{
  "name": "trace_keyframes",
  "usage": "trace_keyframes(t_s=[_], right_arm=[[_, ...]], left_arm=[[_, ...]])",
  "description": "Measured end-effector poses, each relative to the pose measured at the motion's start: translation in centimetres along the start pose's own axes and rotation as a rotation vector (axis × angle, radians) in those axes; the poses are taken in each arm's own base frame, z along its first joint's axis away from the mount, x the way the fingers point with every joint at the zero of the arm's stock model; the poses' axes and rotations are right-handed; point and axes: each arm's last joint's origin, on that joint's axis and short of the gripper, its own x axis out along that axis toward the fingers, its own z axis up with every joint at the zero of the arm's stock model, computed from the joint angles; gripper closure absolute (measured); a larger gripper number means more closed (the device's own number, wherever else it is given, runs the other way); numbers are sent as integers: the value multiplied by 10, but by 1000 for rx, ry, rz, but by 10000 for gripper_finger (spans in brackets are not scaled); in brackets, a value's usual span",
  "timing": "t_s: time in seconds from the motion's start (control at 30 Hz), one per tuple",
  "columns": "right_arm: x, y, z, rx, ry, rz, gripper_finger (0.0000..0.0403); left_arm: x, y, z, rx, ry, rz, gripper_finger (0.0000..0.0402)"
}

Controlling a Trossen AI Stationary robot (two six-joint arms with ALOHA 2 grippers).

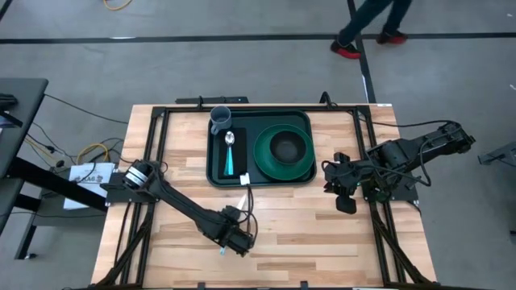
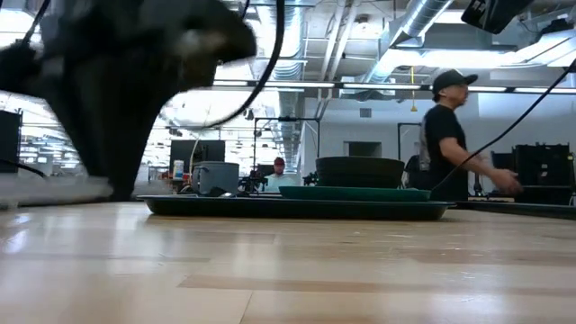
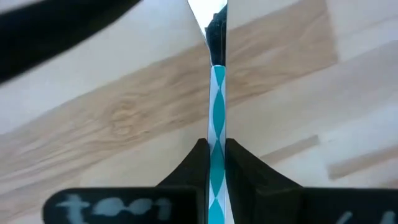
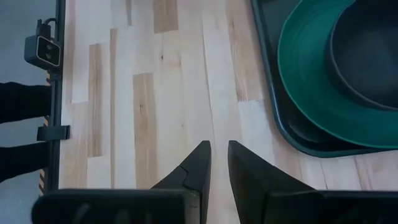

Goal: Set up tray
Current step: Put the blue knife to the right of the blue spoon on the black napkin

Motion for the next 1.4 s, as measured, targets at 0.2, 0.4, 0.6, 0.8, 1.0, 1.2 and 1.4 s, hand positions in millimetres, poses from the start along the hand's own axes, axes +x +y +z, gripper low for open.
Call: trace_keyframes(t_s=[0.2,0.4,0.6,0.8,1.0,1.2,1.4], right_arm=[[0,-1,-1,-15,12,-6,356],[0,-1,-1,-17,14,-7,356],[0,-1,-2,-17,23,-6,356],[-4,-3,-7,-11,53,-16,356],[-15,-7,-13,8,20,-12,356],[-31,-13,-20,51,-51,-30,356],[-46,-20,-31,124,-92,-32,356]], left_arm=[[-38,-7,2,11,-84,15,391],[-64,-3,27,-29,-203,82,391],[-62,0,83,-13,-262,150,391],[-58,14,160,15,-260,220,391],[-55,35,224,-55,-230,216,391],[-45,50,277,-172,-221,58,391],[-30,73,296,-252,-130,64,391]])
